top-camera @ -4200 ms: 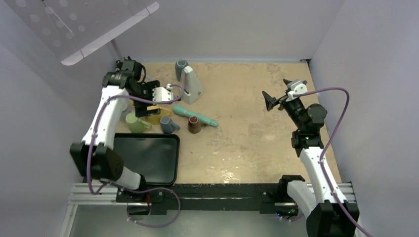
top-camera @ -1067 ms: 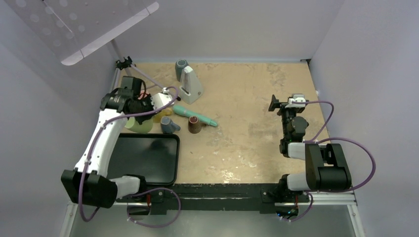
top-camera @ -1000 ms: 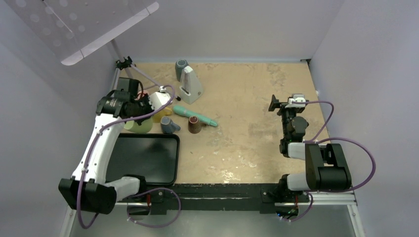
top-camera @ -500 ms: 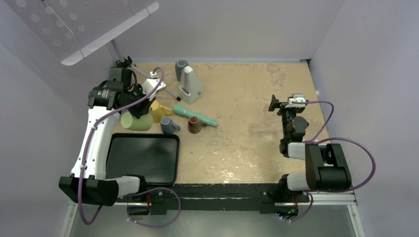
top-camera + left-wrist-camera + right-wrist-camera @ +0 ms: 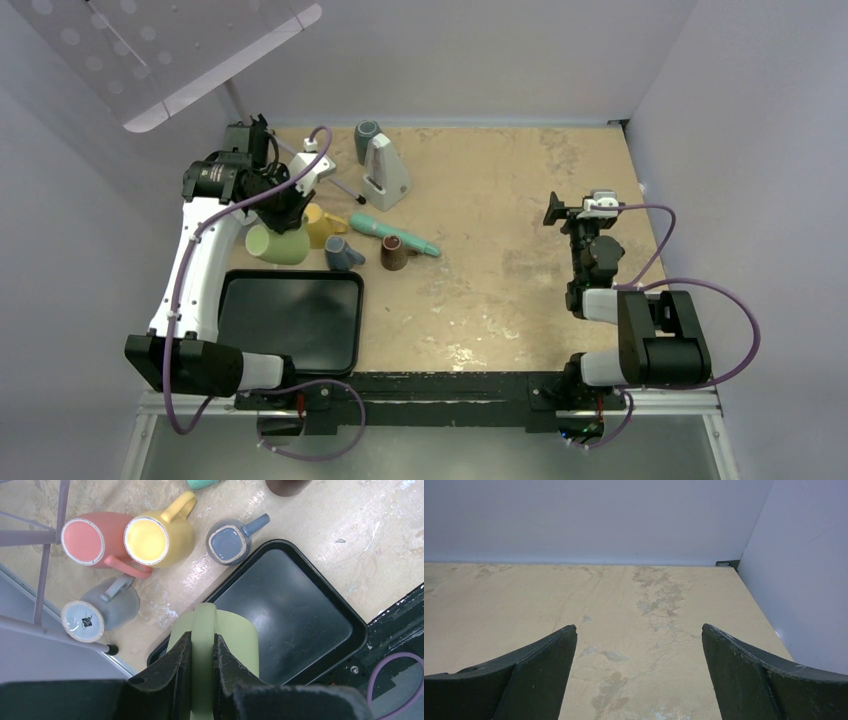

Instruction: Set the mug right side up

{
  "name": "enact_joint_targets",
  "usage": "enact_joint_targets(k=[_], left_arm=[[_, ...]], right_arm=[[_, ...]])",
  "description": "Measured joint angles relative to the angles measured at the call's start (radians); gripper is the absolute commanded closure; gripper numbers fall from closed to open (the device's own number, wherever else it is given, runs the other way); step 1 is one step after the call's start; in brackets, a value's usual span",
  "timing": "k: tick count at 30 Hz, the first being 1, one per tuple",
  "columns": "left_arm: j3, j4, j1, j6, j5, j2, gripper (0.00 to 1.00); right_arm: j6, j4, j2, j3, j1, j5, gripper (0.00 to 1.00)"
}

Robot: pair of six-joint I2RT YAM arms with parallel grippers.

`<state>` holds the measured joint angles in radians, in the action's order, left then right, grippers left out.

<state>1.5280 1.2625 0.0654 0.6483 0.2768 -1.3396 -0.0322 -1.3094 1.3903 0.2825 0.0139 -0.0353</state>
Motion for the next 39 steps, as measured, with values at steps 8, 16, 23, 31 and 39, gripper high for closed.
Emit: enact_joint_targets(k=[8,16,23,31,39], left_arm=[[0.002,0.003,0.0,0.002,0.0,-0.003,1.0],[0.002,0.004,0.0,0.002,0.0,-0.003,1.0],[0.002,0.004,0.0,0.003,0.002,-0.003,1.0],[0.002,0.002,0.0,0.001,0.013,-0.001,1.0],[-0.017,-0.103,0.0,-0.116,0.163,0.061,1.0]], right_arm=[[0.0,0.0,0.0,0.0,0.0,0.0,0.01],[0.0,0.0,0.0,0.0,0.0,0.0,0.01],[0.002,0.0,0.0,0.0,0.0,0.0,0.01],[0.004,0.0,0.0,0.0,0.0,0.0,0.01],[0.005,0.0,0.0,0.0,0.0,0.0,0.01]])
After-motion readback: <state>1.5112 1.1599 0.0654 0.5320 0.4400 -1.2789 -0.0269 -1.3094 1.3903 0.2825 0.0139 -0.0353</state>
